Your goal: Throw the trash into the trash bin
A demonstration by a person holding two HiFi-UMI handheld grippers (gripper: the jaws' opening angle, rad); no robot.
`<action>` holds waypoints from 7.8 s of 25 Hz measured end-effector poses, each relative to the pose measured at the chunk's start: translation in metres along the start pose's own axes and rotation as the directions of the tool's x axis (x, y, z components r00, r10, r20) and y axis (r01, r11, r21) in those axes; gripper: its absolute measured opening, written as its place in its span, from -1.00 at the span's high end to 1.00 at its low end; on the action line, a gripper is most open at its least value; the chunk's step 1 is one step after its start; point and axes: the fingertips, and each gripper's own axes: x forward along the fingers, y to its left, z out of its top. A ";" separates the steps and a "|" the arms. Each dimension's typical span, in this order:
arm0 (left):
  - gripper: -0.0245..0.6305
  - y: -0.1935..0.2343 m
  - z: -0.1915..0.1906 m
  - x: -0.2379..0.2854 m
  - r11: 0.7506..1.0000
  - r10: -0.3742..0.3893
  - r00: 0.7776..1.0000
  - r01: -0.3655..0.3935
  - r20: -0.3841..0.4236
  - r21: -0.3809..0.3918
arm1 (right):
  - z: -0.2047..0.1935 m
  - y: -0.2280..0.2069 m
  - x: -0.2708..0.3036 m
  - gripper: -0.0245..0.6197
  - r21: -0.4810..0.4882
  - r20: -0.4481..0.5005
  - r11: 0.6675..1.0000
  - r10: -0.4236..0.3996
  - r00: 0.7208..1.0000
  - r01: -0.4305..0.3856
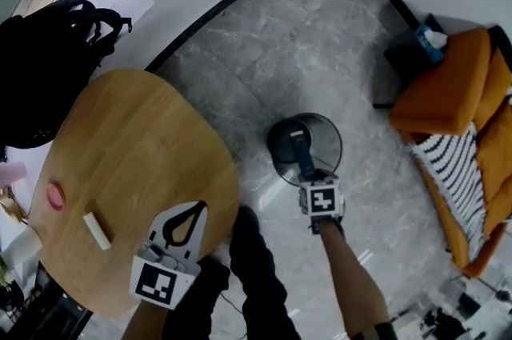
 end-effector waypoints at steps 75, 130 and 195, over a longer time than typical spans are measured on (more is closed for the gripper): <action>0.93 0.116 -0.168 -0.419 0.769 0.548 0.835 -0.484 0.043 -0.417 | 0.015 0.565 -0.202 0.27 -0.589 0.202 0.741 0.520 0.830 -0.321; 0.93 -0.038 -0.013 -0.031 0.972 0.168 0.986 -0.169 -0.017 -0.166 | 0.070 0.058 -0.146 0.68 -0.034 0.325 0.970 0.239 0.915 -0.242; 0.93 0.045 -0.044 -0.217 0.883 0.395 0.917 -0.365 0.048 -0.295 | 0.083 0.318 -0.233 0.93 -0.479 0.316 0.812 0.515 0.797 -0.334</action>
